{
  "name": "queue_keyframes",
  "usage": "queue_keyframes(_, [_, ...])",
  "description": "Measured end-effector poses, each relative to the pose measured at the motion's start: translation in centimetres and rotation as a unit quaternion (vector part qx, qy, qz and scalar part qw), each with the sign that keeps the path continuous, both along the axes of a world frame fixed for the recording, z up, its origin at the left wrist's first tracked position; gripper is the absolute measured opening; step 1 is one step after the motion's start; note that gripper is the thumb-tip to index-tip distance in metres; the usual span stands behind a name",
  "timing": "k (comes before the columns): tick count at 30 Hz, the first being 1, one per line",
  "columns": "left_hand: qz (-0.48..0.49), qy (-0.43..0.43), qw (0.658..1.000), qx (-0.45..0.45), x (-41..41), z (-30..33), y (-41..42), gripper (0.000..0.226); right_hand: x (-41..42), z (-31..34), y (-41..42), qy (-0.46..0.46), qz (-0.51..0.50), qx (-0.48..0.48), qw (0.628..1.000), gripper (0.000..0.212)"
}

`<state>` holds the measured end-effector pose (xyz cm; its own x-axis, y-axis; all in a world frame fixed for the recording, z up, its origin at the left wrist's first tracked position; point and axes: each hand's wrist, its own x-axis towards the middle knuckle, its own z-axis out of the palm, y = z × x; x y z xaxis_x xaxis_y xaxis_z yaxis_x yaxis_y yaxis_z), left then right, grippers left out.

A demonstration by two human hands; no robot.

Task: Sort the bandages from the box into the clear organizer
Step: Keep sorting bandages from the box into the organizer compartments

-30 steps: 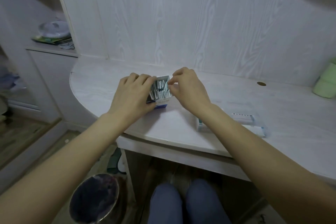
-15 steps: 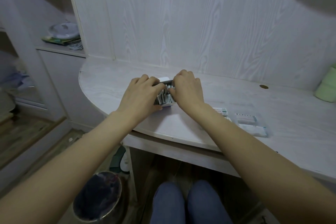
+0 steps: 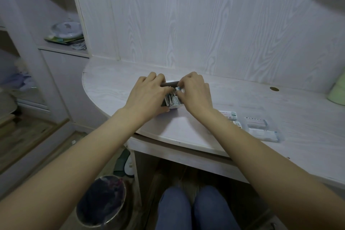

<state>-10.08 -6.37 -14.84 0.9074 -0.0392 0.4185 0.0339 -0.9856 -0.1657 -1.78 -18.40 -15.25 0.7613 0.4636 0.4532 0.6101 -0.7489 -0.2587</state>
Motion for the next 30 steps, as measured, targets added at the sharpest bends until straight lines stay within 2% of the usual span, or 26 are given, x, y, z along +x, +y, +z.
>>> queue_keyframes(3, [0.008,0.012,1.000,0.010,0.1,0.2,0.0,0.052,-0.2,0.0,0.2,-0.042,-0.019,-0.042,0.998,0.021])
queue_keyframes(9, [0.013,0.021,1.000,0.001,0.2,0.3,0.2,0.051,-0.3,0.5,1.1,0.006,-0.039,-0.040,0.998,0.018])
queue_keyframes(14, [0.013,0.024,1.000,-0.009,0.1,0.5,0.2,0.050,-0.5,0.8,1.5,0.005,-0.047,-0.070,0.996,0.015])
queue_keyframes(17, [0.012,0.024,1.000,-0.016,0.2,0.6,0.2,0.050,-0.7,1.4,1.5,0.029,-0.035,-0.028,0.999,0.011])
queue_keyframes(23, [0.017,0.020,1.000,-0.013,0.5,0.6,0.1,0.049,0.0,2.6,-0.3,0.000,0.003,0.036,0.999,0.016])
queue_keyframes(30, [0.021,0.036,0.999,-0.025,0.8,1.0,0.1,0.053,0.2,2.5,-1.0,0.058,0.018,0.084,0.995,0.013])
